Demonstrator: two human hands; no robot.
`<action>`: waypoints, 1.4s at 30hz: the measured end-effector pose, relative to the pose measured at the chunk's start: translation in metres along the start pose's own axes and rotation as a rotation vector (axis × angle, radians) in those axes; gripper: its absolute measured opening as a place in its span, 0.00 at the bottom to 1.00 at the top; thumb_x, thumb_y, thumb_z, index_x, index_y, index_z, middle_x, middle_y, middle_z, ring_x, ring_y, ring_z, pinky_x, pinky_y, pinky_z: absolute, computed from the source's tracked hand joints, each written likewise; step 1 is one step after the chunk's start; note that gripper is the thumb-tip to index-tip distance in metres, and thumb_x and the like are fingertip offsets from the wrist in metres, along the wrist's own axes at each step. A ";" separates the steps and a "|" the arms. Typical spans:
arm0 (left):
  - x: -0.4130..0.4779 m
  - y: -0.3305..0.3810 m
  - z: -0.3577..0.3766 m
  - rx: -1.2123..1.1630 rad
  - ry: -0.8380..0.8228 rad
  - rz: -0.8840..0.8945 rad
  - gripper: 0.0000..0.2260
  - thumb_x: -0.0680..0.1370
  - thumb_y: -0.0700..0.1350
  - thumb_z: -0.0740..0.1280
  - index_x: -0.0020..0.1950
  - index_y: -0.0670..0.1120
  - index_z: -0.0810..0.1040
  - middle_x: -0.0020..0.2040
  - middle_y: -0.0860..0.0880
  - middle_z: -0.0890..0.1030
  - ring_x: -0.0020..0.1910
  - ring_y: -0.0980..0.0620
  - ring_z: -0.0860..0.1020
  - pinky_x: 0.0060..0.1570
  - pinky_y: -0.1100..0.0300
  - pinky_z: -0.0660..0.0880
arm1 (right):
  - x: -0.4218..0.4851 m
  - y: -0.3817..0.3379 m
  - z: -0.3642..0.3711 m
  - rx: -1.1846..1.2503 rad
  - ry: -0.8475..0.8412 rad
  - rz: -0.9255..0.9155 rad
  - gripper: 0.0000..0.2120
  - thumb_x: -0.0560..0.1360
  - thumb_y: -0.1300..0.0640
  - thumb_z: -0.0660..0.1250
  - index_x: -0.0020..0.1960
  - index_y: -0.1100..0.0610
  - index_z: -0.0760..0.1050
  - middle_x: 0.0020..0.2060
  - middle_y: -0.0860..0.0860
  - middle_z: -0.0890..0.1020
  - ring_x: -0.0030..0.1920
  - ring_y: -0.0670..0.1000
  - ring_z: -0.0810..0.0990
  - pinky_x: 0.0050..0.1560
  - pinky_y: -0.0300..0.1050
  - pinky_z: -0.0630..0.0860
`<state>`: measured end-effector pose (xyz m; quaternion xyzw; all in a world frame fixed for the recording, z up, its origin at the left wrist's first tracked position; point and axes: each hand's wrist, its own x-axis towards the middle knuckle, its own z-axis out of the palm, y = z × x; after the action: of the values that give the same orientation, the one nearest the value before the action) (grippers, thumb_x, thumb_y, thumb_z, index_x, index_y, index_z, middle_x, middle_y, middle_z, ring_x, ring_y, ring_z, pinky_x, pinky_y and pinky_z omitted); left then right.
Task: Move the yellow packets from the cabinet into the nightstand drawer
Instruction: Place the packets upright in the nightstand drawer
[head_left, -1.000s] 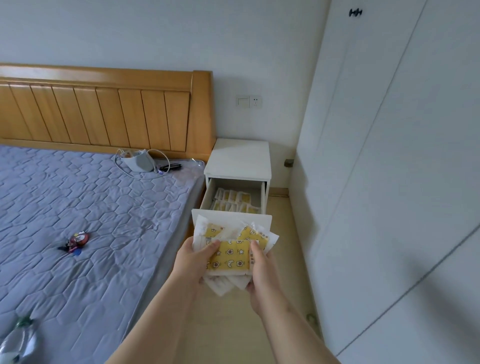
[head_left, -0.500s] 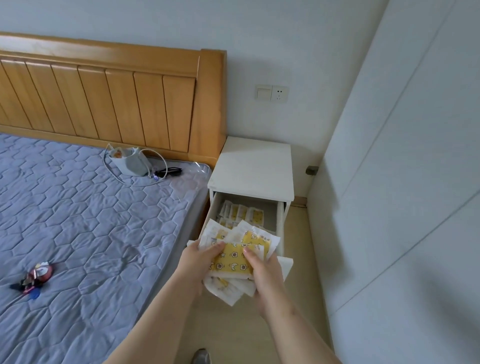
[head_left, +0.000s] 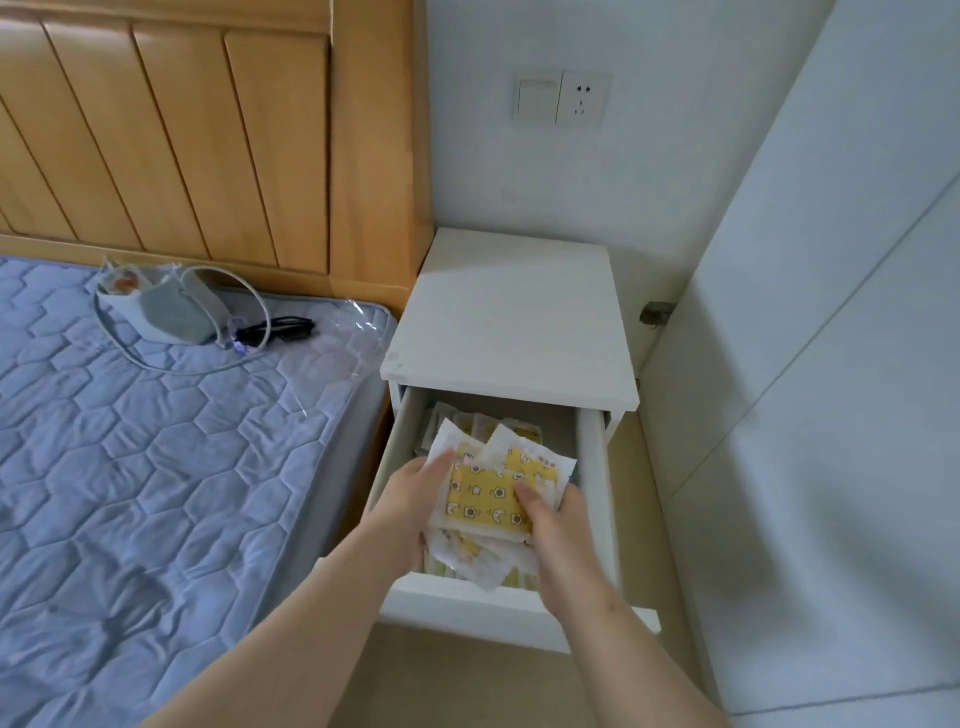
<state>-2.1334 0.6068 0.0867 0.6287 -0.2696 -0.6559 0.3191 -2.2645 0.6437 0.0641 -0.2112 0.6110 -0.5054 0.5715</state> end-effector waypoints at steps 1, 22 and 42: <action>0.024 -0.010 0.003 -0.032 -0.014 -0.015 0.13 0.80 0.55 0.60 0.52 0.48 0.79 0.44 0.44 0.85 0.45 0.42 0.83 0.51 0.45 0.79 | 0.022 0.012 -0.003 -0.023 0.000 -0.015 0.12 0.77 0.59 0.65 0.59 0.55 0.72 0.50 0.52 0.82 0.49 0.51 0.82 0.46 0.48 0.80; 0.196 -0.066 -0.001 0.020 -0.379 0.174 0.15 0.75 0.37 0.68 0.62 0.44 0.76 0.52 0.41 0.84 0.50 0.42 0.83 0.50 0.44 0.79 | 0.208 0.074 -0.001 -0.283 0.016 -0.168 0.11 0.78 0.48 0.63 0.45 0.56 0.76 0.46 0.56 0.82 0.48 0.56 0.82 0.55 0.55 0.78; 0.261 -0.054 0.010 0.069 -0.125 0.187 0.29 0.68 0.32 0.73 0.65 0.51 0.69 0.56 0.41 0.80 0.50 0.37 0.81 0.48 0.37 0.78 | 0.246 0.044 -0.051 -0.386 -0.175 -0.114 0.07 0.75 0.54 0.68 0.51 0.55 0.78 0.39 0.54 0.82 0.25 0.44 0.68 0.22 0.34 0.63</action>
<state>-2.1494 0.4437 -0.1243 0.5691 -0.3688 -0.6516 0.3398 -2.3605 0.4755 -0.1014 -0.3940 0.6317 -0.3902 0.5418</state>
